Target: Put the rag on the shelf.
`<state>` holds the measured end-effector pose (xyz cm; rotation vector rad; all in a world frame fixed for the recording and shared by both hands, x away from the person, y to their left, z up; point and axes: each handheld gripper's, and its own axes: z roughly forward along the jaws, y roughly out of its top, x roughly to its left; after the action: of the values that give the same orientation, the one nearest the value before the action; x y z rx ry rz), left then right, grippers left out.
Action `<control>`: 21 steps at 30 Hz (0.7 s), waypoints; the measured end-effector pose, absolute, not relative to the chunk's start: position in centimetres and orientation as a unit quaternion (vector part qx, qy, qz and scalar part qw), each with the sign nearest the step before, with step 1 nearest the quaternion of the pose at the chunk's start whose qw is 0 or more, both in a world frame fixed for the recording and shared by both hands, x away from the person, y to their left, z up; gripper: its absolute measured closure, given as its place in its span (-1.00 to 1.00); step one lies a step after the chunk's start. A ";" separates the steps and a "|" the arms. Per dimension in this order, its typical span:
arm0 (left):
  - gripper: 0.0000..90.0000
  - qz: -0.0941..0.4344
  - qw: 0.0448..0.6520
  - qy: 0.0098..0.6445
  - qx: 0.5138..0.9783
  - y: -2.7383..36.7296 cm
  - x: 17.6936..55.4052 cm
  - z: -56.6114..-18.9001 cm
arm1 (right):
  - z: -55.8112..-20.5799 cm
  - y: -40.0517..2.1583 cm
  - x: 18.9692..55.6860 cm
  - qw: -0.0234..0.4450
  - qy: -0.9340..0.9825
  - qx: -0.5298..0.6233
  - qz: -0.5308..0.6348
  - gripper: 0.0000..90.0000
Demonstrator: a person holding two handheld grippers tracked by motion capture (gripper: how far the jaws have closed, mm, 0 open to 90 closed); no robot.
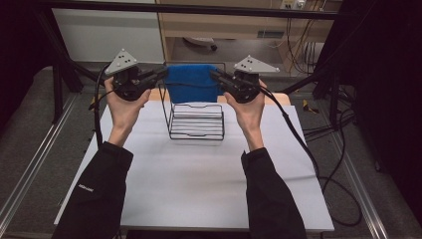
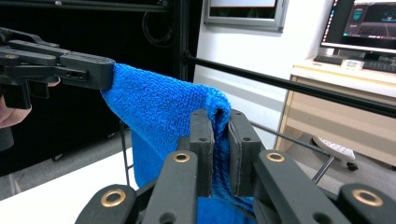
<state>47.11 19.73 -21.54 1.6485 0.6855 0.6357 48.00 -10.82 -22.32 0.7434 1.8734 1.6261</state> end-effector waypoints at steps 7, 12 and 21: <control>0.90 0.261 0.572 0.296 0.719 19.9 46.6 -22.2 | -22.6 -10.7 47.4 0.260 0.712 0.275 0.591 0.83; 0.89 0.253 0.565 0.297 0.727 19.9 46.3 -22.7 | -22.9 -10.9 47.2 0.248 0.722 0.277 0.583 0.82; 0.86 0.245 0.548 0.300 0.742 19.7 46.0 -23.5 | -23.5 -11.1 47.0 0.240 0.734 0.274 0.573 0.82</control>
<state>46.01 19.67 -23.51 1.7573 0.7113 0.5798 47.05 -11.09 -23.49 0.7493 2.0088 1.5678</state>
